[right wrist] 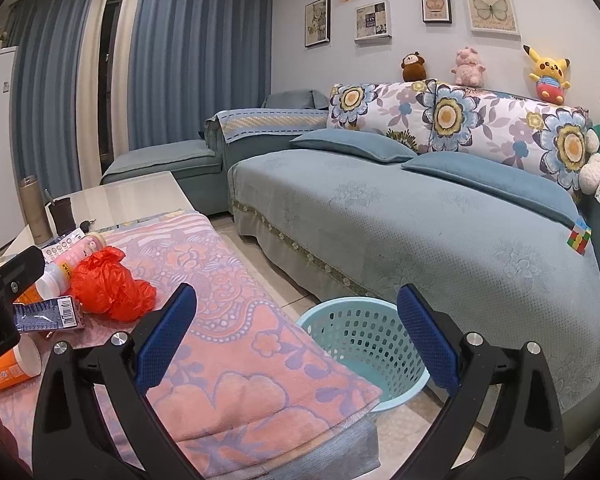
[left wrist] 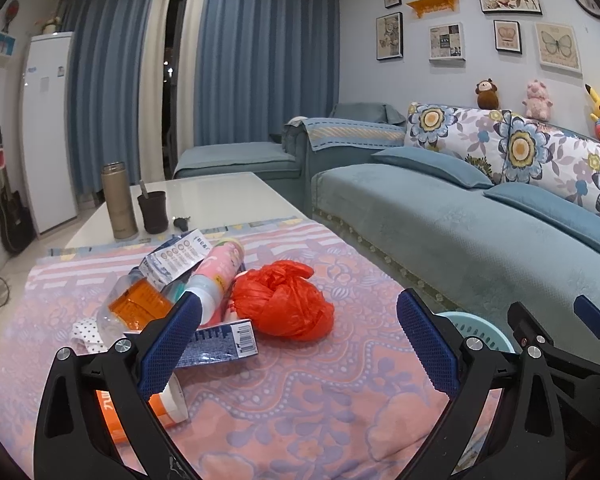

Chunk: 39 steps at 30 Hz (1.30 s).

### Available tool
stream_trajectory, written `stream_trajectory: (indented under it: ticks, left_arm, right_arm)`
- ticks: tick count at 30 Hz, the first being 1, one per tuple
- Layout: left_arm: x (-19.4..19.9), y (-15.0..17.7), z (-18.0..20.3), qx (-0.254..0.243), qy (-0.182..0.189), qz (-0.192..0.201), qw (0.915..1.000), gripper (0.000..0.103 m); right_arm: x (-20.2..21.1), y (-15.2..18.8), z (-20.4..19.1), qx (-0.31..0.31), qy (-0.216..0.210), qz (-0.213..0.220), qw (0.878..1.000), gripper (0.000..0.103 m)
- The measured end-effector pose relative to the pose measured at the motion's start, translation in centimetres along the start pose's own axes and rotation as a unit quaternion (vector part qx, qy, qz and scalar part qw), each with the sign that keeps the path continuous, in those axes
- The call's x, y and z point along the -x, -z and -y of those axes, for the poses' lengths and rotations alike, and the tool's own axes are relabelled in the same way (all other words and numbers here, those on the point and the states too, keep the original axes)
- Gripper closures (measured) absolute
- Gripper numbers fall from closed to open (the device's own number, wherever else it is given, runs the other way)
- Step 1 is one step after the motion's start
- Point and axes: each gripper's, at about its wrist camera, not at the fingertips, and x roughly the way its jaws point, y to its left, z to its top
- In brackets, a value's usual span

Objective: Collect trash

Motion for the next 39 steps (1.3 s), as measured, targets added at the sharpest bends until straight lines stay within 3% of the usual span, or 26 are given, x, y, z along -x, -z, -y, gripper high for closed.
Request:
stream_trajectory:
  ticks: [39]
  left_arm:
    - [0.0,0.0,0.1,0.002,0.001,-0.001,1.0000,0.008]
  right_arm:
    - [-1.0,0.2,-0.5,0.005,0.005,-0.013,1.000,0.008]
